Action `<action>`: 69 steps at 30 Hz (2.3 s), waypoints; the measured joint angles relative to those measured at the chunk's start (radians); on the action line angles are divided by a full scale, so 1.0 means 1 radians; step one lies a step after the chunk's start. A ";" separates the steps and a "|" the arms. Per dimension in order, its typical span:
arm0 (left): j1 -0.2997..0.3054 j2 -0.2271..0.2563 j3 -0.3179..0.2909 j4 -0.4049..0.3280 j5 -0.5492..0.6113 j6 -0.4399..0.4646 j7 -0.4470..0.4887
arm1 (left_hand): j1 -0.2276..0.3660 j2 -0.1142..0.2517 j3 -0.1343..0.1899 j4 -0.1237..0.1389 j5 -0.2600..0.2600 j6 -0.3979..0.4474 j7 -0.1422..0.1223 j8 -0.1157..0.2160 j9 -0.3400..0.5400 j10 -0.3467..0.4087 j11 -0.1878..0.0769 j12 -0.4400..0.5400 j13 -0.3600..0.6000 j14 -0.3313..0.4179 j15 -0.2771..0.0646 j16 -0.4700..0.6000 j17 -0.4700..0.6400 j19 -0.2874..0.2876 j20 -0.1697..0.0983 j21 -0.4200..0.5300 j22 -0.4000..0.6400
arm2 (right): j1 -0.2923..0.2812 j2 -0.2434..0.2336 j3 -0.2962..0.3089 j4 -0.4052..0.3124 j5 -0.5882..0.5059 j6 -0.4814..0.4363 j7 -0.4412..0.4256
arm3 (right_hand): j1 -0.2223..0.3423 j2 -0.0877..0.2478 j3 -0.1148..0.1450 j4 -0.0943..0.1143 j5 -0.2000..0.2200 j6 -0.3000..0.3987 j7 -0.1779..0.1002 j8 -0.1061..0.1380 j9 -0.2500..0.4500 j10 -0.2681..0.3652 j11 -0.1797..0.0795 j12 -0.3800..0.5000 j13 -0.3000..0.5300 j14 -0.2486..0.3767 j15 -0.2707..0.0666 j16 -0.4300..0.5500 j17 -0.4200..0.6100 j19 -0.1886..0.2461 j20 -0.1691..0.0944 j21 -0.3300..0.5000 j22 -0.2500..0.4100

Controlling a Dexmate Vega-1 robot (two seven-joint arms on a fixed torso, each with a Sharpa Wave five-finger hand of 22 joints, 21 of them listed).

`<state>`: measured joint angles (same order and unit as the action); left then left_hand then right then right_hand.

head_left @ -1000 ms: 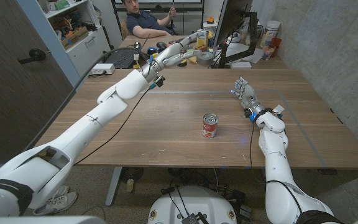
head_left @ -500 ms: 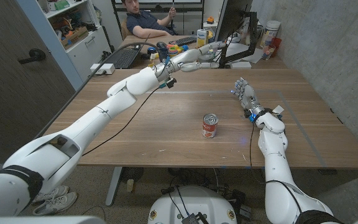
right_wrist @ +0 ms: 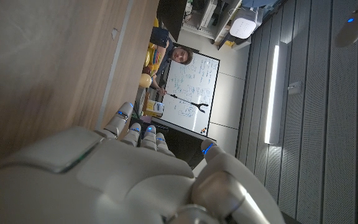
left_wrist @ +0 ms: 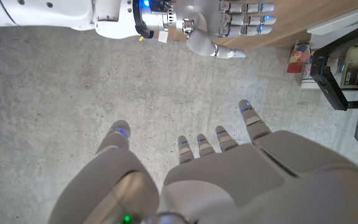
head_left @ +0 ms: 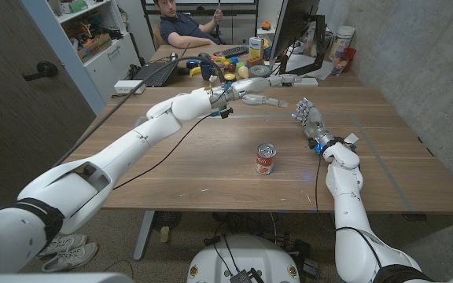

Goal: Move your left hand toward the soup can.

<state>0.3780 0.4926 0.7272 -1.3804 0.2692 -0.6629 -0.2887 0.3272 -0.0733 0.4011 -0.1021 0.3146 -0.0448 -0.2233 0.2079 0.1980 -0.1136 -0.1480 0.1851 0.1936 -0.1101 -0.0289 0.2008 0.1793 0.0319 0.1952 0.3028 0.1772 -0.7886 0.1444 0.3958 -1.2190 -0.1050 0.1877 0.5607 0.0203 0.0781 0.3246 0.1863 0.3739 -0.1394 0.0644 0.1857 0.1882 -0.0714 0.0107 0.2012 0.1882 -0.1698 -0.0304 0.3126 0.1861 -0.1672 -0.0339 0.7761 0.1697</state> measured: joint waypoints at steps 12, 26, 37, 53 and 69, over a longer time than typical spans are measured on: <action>-0.030 -0.036 0.067 0.068 -0.001 -0.020 -0.060 | 0.026 0.000 -0.006 -0.012 0.004 0.029 0.007 0.008 0.000 0.038 -0.003 0.011 0.000 0.050 -0.003 0.014 0.000 0.038 -0.005 -0.008 0.000 | -0.001 0.000 0.001 0.002 0.004 0.003 0.002 | 0.000 0.000 0.000 0.000 0.000 0.006 0.005 0.000 0.001 0.003 -0.003 0.000 0.000 0.000 0.000 0.000 0.000 0.000 0.000 0.000 0.000; -0.048 -0.045 0.129 0.079 0.013 0.016 -0.140 | 0.049 -0.004 -0.017 -0.022 0.008 0.072 0.004 0.023 0.005 0.069 -0.002 0.022 0.000 0.084 -0.001 0.027 0.000 0.066 -0.005 -0.026 0.000 | 0.002 0.000 0.002 0.017 0.007 0.010 0.005 | 0.000 0.000 0.000 0.000 0.000 0.006 0.005 0.000 0.000 0.003 -0.003 0.000 0.000 0.000 0.000 0.000 0.003 0.000 0.000 -0.008 0.000; -0.084 -0.042 0.190 0.076 0.065 0.055 -0.205 | 0.071 -0.007 -0.017 -0.031 0.009 0.072 0.004 0.023 0.005 0.066 -0.002 0.018 0.001 0.078 -0.007 0.026 0.000 0.072 0.000 -0.037 0.000 | 0.001 0.000 0.003 0.017 0.008 0.013 0.006 | 0.000 0.000 0.000 0.000 0.000 0.005 0.005 0.000 0.000 0.006 -0.001 0.000 0.000 0.000 0.000 0.000 0.002 0.000 0.000 -0.014 0.000; -0.131 -0.037 0.262 0.030 0.127 0.111 -0.314 | 0.120 -0.007 -0.011 -0.048 0.022 0.101 0.000 0.029 0.004 0.076 0.012 0.020 0.009 0.097 -0.003 0.027 0.005 0.105 0.012 -0.044 0.002 | -0.009 0.004 0.006 0.007 0.013 0.013 0.006 | 0.000 0.000 0.000 0.000 0.000 0.011 0.000 0.000 0.000 0.007 0.000 0.000 0.000 0.000 0.000 -0.007 0.002 0.000 0.000 -0.019 0.000; -0.124 -0.009 0.276 -0.043 0.141 0.183 -0.367 | 0.145 -0.013 -0.014 -0.053 0.022 0.100 0.000 0.029 0.004 0.054 0.018 0.014 0.014 0.086 0.001 0.021 0.005 0.113 0.019 -0.056 0.002 | -0.015 0.005 0.007 -0.001 0.015 0.011 0.008 | 0.000 0.000 0.000 0.000 0.000 0.011 0.000 0.000 0.000 0.007 0.000 0.000 0.000 0.000 0.000 -0.007 0.002 0.000 0.000 -0.025 0.000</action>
<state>0.2539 0.4835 1.0037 -1.4235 0.4101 -0.4796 -0.6556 0.4719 -0.0865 0.3873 -0.1548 0.3369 0.0557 -0.2233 0.2370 0.2024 -0.0599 -0.1304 0.1993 0.2076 -0.0243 -0.0281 0.2214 0.1841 0.1447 0.2145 0.2473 0.1793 -0.8037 0.1496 0.4032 -1.2198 -0.0902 0.1988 0.5683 0.0203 0.0781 0.3246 0.1863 0.3739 -0.1285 0.0643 0.1856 0.1883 -0.0643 0.0110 0.2012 0.1881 -0.1698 -0.0304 0.3057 0.1884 -0.1672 -0.0339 0.7506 0.1697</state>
